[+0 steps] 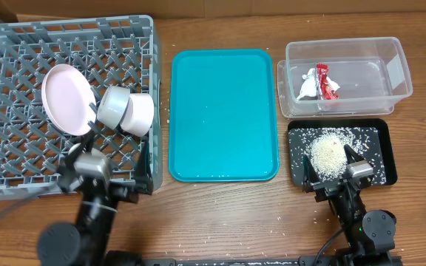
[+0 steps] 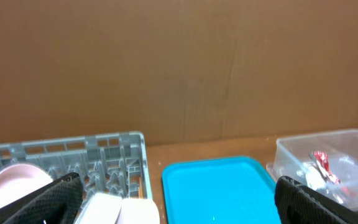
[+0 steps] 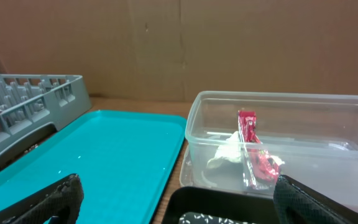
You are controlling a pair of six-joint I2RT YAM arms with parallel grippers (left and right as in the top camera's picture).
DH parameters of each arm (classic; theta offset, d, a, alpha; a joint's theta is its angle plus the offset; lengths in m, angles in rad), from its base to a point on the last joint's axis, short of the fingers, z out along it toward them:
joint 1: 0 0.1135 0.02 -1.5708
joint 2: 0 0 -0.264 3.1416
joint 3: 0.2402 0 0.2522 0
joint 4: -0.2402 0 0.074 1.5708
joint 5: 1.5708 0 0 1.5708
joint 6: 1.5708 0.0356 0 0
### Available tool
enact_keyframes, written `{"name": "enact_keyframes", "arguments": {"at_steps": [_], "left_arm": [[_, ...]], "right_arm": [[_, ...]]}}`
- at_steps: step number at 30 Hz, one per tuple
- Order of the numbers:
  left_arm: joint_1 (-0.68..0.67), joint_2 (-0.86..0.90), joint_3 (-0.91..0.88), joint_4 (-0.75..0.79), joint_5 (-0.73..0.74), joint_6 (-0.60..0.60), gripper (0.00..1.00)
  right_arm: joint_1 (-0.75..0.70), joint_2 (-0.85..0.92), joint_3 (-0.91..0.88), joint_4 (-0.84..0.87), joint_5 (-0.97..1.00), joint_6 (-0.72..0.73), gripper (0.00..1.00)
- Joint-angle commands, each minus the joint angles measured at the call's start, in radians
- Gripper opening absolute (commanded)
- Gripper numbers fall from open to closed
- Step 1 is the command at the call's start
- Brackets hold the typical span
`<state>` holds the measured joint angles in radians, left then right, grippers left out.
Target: Sort waste into correct bins and load items into the dishwasher
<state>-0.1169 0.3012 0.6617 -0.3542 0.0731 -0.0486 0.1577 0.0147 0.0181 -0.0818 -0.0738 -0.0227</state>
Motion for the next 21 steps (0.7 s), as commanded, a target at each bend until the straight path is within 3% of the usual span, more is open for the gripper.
{"name": "enact_keyframes", "arguments": {"at_steps": [1, 5, 15, 21], "left_arm": [[0.007, -0.148, -0.183, 0.061, 0.049, 0.015, 1.00], [0.006, -0.289, -0.353, 0.121, 0.062, 0.003, 1.00], [0.006, -0.298, -0.658, 0.452, 0.058, 0.003, 1.00], [0.006, -0.298, -0.657, 0.396, 0.051, 0.004, 1.00]], "right_arm": [[0.001, -0.010, -0.010, 0.005, 0.006, -0.001, 1.00], [0.001, -0.010, -0.010, 0.005, 0.005, -0.001, 1.00], [0.001, -0.010, -0.010, 0.005, 0.006, -0.001, 1.00], [0.001, -0.010, -0.010, 0.005, 0.006, -0.001, 1.00]]}}
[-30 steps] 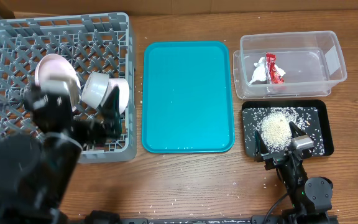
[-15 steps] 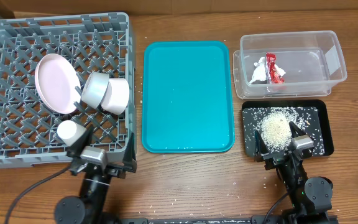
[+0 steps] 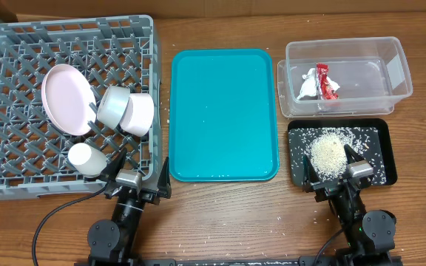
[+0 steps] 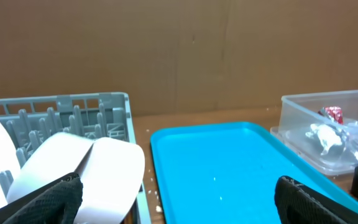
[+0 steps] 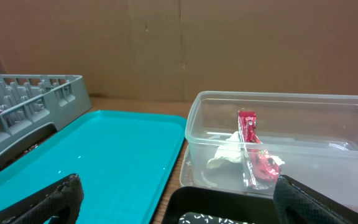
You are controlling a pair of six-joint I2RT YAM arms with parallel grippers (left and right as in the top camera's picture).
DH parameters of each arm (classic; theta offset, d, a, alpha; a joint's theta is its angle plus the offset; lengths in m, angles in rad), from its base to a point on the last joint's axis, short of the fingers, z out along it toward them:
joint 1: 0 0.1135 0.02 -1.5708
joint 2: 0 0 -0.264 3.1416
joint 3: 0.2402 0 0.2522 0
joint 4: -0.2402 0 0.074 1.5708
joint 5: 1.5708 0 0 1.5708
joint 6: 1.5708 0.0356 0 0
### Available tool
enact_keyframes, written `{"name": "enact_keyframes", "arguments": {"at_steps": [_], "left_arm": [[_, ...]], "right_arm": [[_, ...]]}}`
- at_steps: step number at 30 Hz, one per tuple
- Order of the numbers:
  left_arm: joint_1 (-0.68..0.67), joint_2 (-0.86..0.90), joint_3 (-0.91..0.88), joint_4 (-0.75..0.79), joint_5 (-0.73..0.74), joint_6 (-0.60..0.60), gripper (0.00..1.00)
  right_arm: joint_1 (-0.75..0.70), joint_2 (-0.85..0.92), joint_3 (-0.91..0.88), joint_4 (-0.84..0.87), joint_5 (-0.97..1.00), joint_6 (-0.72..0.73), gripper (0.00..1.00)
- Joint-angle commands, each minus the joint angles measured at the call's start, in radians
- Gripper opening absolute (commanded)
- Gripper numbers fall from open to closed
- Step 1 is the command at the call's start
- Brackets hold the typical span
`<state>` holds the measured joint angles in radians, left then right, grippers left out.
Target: Sort waste into correct bins and load items into the dishwasher
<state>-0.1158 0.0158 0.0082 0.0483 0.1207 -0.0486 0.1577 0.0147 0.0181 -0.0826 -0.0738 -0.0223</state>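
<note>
A grey dishwasher rack at the left holds a pink plate, two white bowls and a white cup. Just off the rack's front right corner, my left gripper stands open and holds nothing; its wrist view shows the bowls close by. At the back right a clear bin contains a red wrapper and crumpled white paper. Rice is piled in a black tray. My right gripper is open at that tray's front edge, with nothing in it.
A teal tray lies bare between the rack and the bins, with loose rice grains on the wood around it. A cardboard wall closes off the back. A cable trails from the left arm along the table's front.
My left gripper was over the rack's front edge and is now lower and to the right, off the rack's corner. A white cup shows in the rack where it was. The right arm is unchanged.
</note>
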Motion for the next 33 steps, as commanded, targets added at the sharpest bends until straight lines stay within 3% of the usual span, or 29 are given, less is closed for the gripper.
{"name": "enact_keyframes", "arguments": {"at_steps": [1, 4, 33], "left_arm": [[0.005, -0.012, -0.003, -0.038, 0.003, 0.004, 1.00], [0.005, -0.011, -0.003, -0.121, 0.000, 0.004, 1.00], [0.005, -0.004, -0.003, -0.116, 0.000, 0.004, 1.00]], "right_arm": [[0.001, -0.010, -0.010, 0.006, 0.005, -0.001, 1.00], [0.001, -0.010, -0.010, 0.006, 0.006, -0.001, 1.00], [0.001, -0.010, -0.010, 0.006, 0.006, -0.001, 1.00]]}}
